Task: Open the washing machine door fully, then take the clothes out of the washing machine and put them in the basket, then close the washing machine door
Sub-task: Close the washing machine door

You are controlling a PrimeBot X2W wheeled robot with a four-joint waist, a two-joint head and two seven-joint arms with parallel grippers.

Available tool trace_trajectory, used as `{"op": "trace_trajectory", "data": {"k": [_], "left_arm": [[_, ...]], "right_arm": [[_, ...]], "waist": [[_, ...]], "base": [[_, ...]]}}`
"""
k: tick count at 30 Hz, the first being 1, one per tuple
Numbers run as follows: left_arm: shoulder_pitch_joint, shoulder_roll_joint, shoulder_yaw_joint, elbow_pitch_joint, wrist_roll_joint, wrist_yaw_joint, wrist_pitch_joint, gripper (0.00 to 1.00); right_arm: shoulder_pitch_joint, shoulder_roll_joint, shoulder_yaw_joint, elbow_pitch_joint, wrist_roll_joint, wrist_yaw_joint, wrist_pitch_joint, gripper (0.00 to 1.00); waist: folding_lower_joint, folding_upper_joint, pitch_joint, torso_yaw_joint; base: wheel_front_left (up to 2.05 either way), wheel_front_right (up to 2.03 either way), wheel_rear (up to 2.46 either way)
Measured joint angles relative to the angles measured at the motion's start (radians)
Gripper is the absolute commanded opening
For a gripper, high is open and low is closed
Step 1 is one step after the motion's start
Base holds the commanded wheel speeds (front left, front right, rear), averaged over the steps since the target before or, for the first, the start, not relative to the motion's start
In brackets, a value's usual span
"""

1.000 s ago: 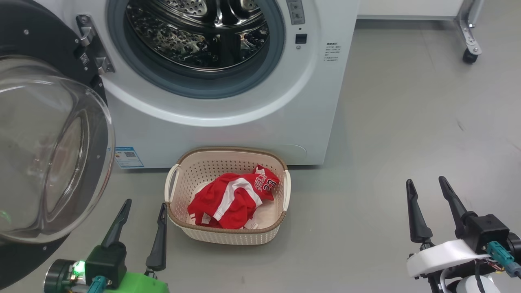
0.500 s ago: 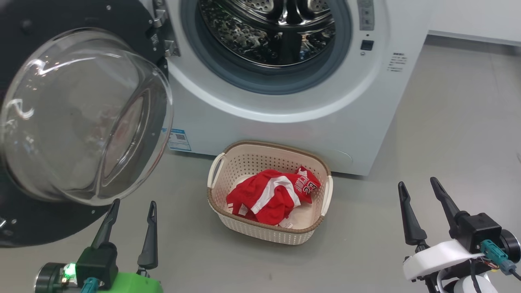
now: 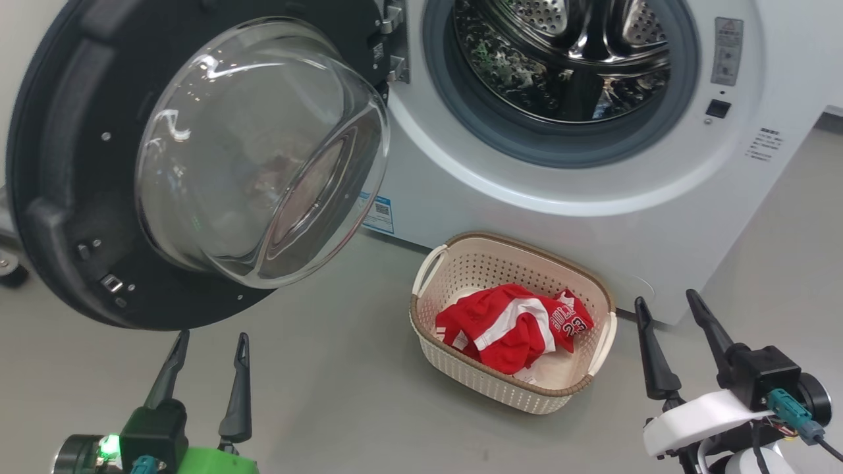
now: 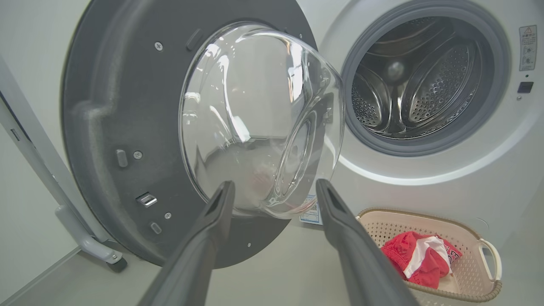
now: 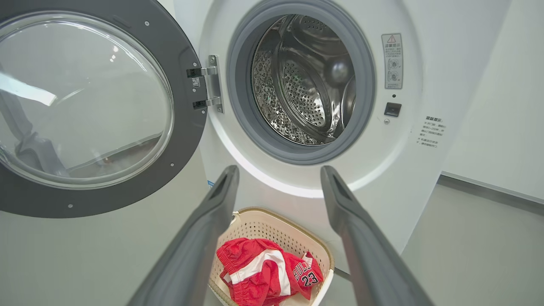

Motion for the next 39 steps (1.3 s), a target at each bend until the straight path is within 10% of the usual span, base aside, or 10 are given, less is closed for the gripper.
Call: {"op": "trace_trajectory", "data": {"k": [24,26,28,29,39], "left_arm": [[0.031,0.0,0.037,-0.025,-0.002,0.017,-0.002,1.0],[0.031,0.0,0.037,-0.027,-0.002,0.017,-0.007,0.78],[0.031,0.0,0.036,-0.027,-0.004,0.017,-0.009,0.11],[0.031,0.001,0.033,-0.027,-0.004,0.017,-0.009,0.0],[0.032,-0.027,0.035,-0.087,-0.132,-0.034,-0.04,0.0]], "right_arm": [[-0.005,0.012,0.04,0.007,-0.002,0.009,0.021,1.0],[-0.005,0.012,0.041,0.007,-0.002,0.009,0.021,1.0],[-0.005,0.011,0.042,0.007,-0.002,0.009,0.021,1.0],[-0.005,0.011,0.043,0.007,-0.002,0.009,0.021,1.0],[-0.008,0.007,0.045,0.008,-0.002,0.012,0.03,1.0]], "waist": [[0.0,0.0,0.008,0.081],[0.0,0.0,0.008,0.081],[0.0,0.0,0.009,0.081],[0.0,0.0,0.01,0.081],[0.0,0.0,0.017,0.082]], "base": [[0.0,0.0,0.0],[0.0,0.0,0.0],[0.0,0.0,0.0],[0.0,0.0,0.0],[0.0,0.0,0.0]]}}
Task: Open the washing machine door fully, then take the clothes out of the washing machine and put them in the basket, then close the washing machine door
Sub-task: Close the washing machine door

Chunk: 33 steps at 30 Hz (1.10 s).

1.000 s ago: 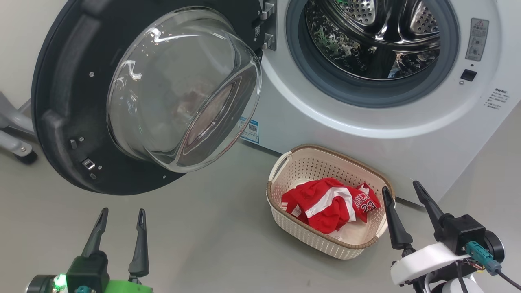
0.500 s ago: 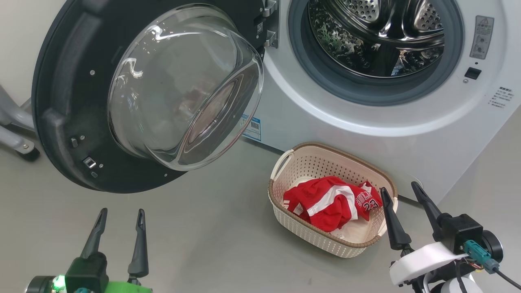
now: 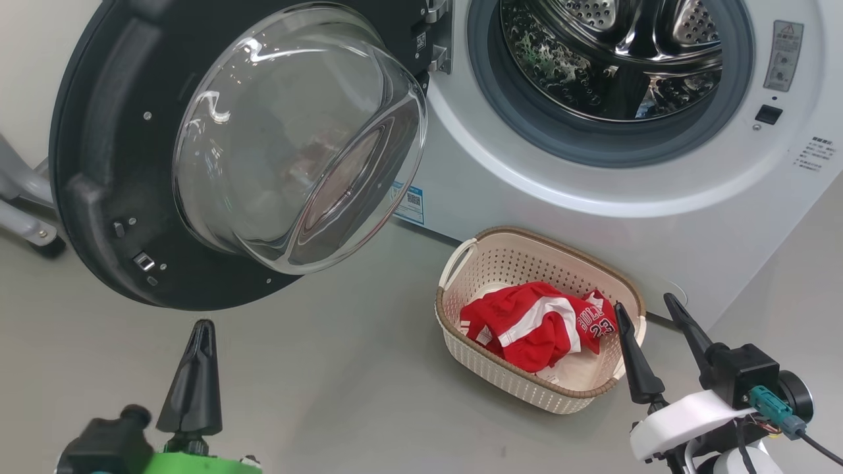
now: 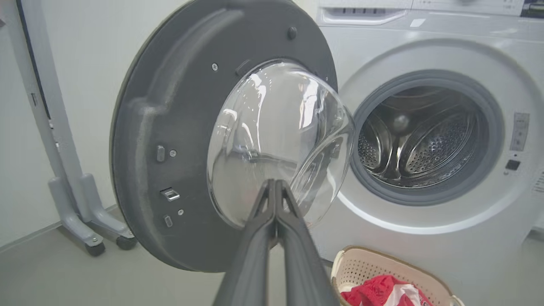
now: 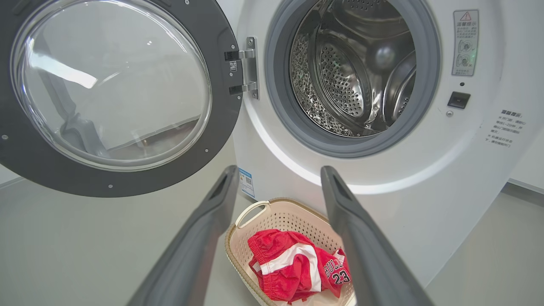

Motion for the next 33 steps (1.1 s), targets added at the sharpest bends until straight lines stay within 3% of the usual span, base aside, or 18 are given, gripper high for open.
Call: {"op": "trace_trajectory", "data": {"k": [4,9,17,22,28,33], "left_arm": [[0.0,-0.025,0.009,-0.055,-0.192,-0.068,-0.013,0.0],[-0.001,-0.033,0.059,-0.125,-0.518,-0.156,-0.023,0.0],[-0.001,-0.035,0.154,-0.188,-0.923,-0.161,-0.043,0.0],[-0.007,-0.035,0.284,-0.203,-1.156,-0.161,-0.044,0.0],[-0.041,-0.032,0.448,-0.127,-1.266,-0.161,-0.043,0.0],[-0.085,0.054,0.562,-0.018,-1.348,-0.161,-0.013,0.0]], "right_arm": [[-0.004,-0.003,0.001,0.0,-0.002,0.0,0.006,1.0],[-0.012,-0.007,0.001,-0.002,-0.003,0.0,0.01,1.0],[-0.016,-0.01,0.0,-0.016,-0.003,-0.001,0.015,1.0],[-0.016,-0.015,-0.007,-0.03,-0.008,-0.004,0.022,1.0],[-0.016,-0.027,-0.022,-0.044,-0.009,-0.013,0.022,1.0],[-0.016,-0.033,-0.025,-0.058,-0.01,-0.014,0.023,1.0]], "waist": [[0.0,0.0,0.004,0.001],[0.0,0.0,0.01,0.004],[0.0,0.0,0.023,0.007],[0.0,0.0,0.044,0.008],[0.0,0.0,0.07,0.01],[0.0,0.0,0.089,0.008]], "base": [[0.0,0.0,0.0],[0.0,0.0,0.0],[0.0,0.0,0.0],[0.0,0.0,0.0],[0.0,0.0,0.0],[0.0,0.0,0.0]]}}
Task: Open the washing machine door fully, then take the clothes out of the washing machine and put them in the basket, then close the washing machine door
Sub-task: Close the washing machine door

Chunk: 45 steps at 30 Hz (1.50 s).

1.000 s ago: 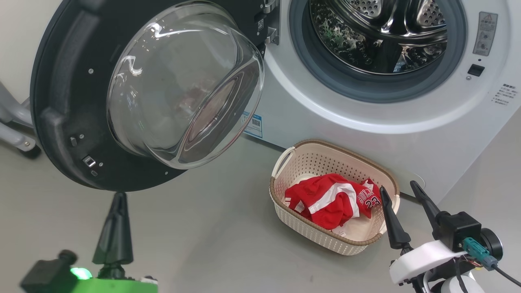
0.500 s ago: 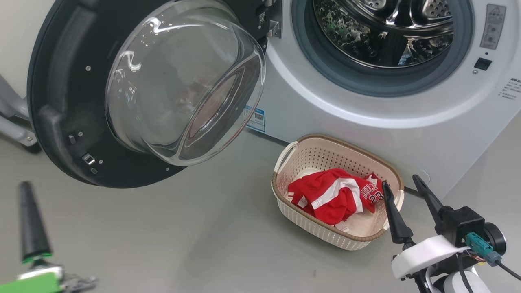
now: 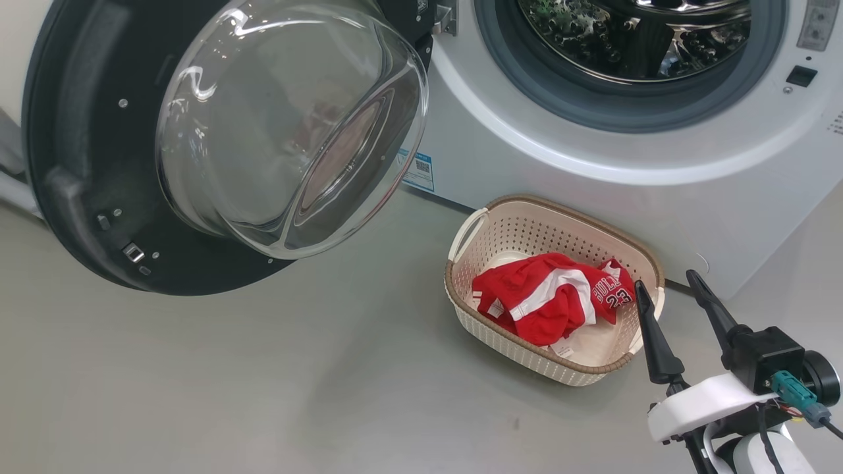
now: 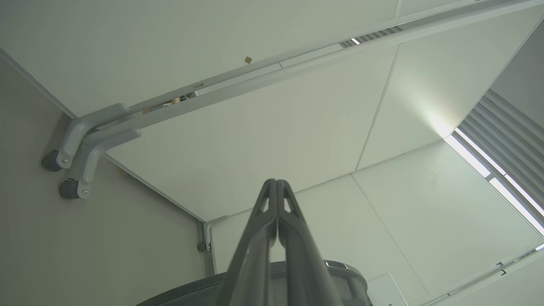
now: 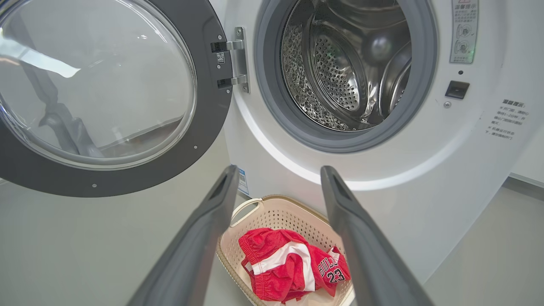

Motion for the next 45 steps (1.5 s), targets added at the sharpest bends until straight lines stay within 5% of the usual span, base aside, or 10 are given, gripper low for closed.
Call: {"op": "trace_trajectory", "data": {"k": [7,20,45], "left_arm": [[-0.091,0.122,0.047,0.145,-0.08,0.058,0.088,0.0],[-0.24,0.295,-0.044,0.314,-0.126,0.169,0.293,0.0],[-0.413,0.324,-0.191,0.521,-0.121,0.159,0.437,0.0]], "right_arm": [[-0.002,-0.014,0.002,-0.022,-0.007,0.001,0.015,1.0],[-0.031,-0.048,-0.002,-0.068,-0.023,0.002,0.052,1.0],[-0.065,-0.077,-0.028,-0.111,-0.025,0.002,0.075,1.0]], "waist": [[0.0,0.0,0.023,-0.019],[0.0,0.0,0.087,-0.074],[0.0001,0.0,0.172,-0.124]], "base": [[0.0,0.0,0.0],[0.0,0.0,0.0],[0.0,0.0,0.0]]}}
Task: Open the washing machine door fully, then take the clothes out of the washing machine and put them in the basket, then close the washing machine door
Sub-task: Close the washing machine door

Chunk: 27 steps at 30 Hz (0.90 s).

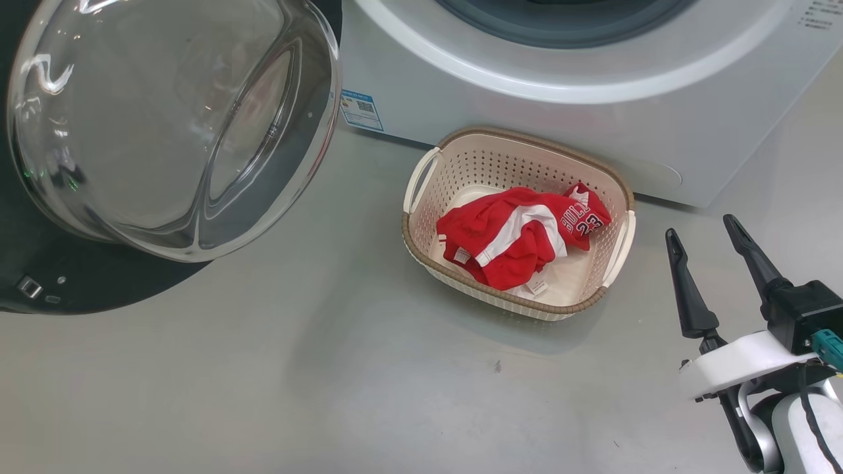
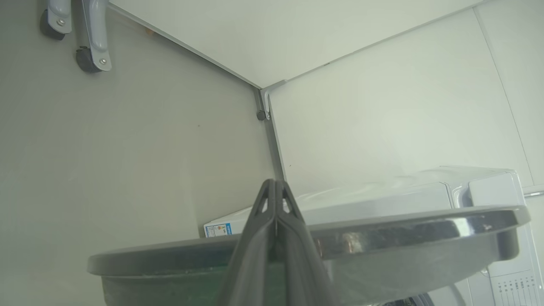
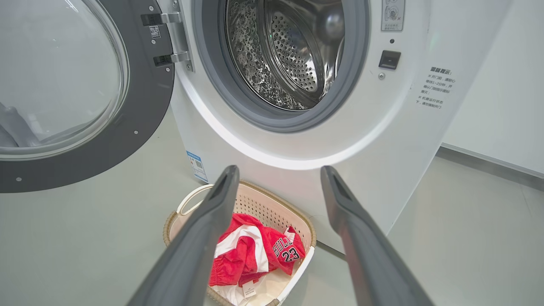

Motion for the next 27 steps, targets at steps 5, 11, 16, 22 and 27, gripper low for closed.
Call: {"op": "trace_trajectory", "data": {"k": [5,11,16,22,27], "left_arm": [[0.0,0.011,-0.027,0.016,0.0,-0.028,0.051,0.0],[0.0,0.017,-0.058,0.034,-0.004,-0.057,0.132,0.0],[0.001,0.014,-0.091,0.033,-0.04,-0.1,0.212,0.0],[0.005,-0.01,-0.137,0.015,-0.054,-0.129,0.3,0.0],[0.018,-0.021,-0.169,-0.019,-0.057,-0.144,0.366,0.0]], "right_arm": [[0.0,-0.001,-0.001,0.0,0.0,0.0,0.001,1.0],[0.0,-0.002,0.0,0.0,0.0,0.0,0.001,1.0],[0.0,-0.002,0.001,0.0,0.0,0.0,0.001,1.0],[0.0,-0.002,0.001,0.0,0.0,-0.001,0.001,1.0],[0.0,0.0,0.001,0.0,0.0,-0.001,0.001,1.0]], "waist": [[0.0,0.0,-0.001,0.005],[0.0,0.0,-0.005,0.013],[-0.0001,0.0,-0.01,0.018],[0.0,0.0,-0.016,0.023],[-0.0001,0.0,-0.022,0.026]], "base": [[0.0,0.0,0.0],[0.0,0.0,0.0],[0.0,0.0,0.0],[0.0,0.0,0.0],[0.0,0.0,0.0]]}}
